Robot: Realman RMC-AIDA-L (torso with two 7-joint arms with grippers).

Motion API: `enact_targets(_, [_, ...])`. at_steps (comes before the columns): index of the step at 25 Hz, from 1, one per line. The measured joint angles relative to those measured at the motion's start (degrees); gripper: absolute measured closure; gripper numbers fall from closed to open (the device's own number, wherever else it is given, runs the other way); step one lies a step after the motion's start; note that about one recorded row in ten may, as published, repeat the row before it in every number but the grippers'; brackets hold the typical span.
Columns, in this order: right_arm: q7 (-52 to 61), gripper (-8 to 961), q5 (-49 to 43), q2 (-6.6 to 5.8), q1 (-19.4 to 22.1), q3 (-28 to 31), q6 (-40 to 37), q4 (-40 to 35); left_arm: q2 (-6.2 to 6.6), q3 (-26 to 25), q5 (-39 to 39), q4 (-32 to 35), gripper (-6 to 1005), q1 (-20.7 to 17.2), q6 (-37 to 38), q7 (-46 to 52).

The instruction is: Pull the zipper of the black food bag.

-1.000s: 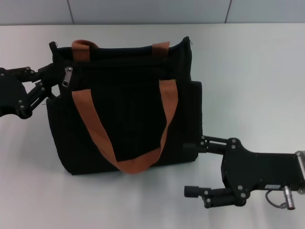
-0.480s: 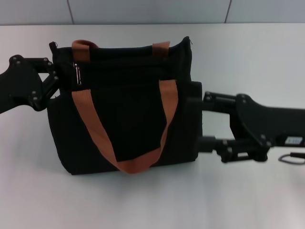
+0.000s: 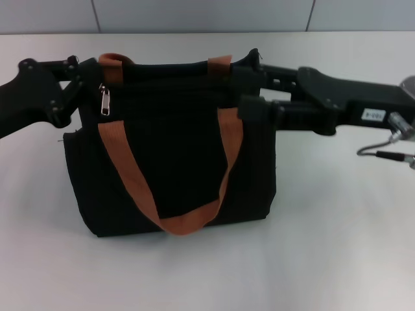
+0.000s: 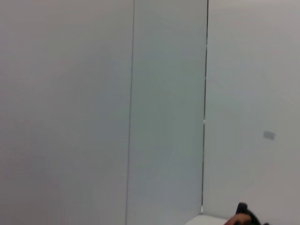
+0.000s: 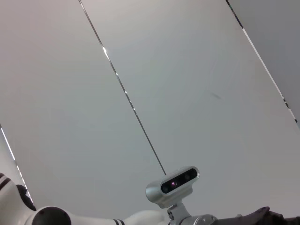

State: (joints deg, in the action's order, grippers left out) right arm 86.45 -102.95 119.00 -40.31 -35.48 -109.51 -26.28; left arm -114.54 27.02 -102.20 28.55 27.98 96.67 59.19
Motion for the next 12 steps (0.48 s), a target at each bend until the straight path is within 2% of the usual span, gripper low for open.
enact_targets(4, [0.9,132,0.3,-0.01,-2.5,-0.5,1.9,-0.2,-0.98,0.1,0.1,0.4,977,1.1,1.0,1.2])
enact_targets(12, [1.6,132,0.1,0.07,-3.3,-3.1,6.0,-0.2,-0.86,-0.2,0.1,1.2,977,0.7,1.9,4.2])
